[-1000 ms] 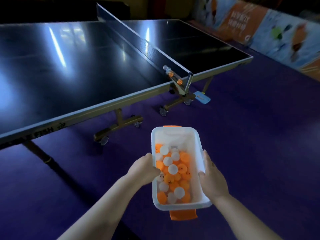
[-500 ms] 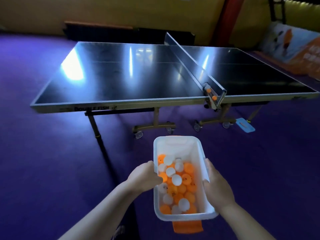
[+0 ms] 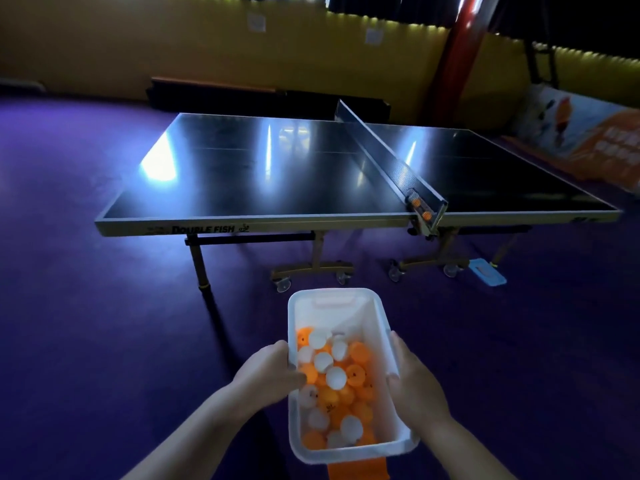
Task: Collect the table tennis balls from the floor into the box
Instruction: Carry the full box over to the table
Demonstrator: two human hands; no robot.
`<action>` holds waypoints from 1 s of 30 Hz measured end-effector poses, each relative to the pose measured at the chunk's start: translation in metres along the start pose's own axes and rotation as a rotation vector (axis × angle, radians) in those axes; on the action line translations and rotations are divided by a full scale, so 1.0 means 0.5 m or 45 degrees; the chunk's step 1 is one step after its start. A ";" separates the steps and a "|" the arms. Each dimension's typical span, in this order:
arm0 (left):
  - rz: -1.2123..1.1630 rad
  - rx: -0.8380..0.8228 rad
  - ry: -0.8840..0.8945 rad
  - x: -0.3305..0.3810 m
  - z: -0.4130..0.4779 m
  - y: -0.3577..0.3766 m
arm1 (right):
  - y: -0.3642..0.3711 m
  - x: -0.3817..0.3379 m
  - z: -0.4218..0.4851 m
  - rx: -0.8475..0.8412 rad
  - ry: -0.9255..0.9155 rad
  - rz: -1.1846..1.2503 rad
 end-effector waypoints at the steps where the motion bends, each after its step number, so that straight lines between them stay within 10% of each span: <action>1: 0.007 0.002 0.005 -0.004 -0.012 -0.004 | 0.003 -0.003 -0.017 0.008 0.008 0.003; 30: -0.167 -0.003 0.022 -0.187 -0.339 -0.050 | 0.198 -0.037 -0.352 0.023 0.017 0.160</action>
Point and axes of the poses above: each hand's wrist, its own z-axis towards the middle knuckle, its own y-axis out of the palm, x = y × z, the point moved 6 cm from there along z, towards the middle knuckle, and after that the axes turned 13 degrees about y, right-handed, at the moved point
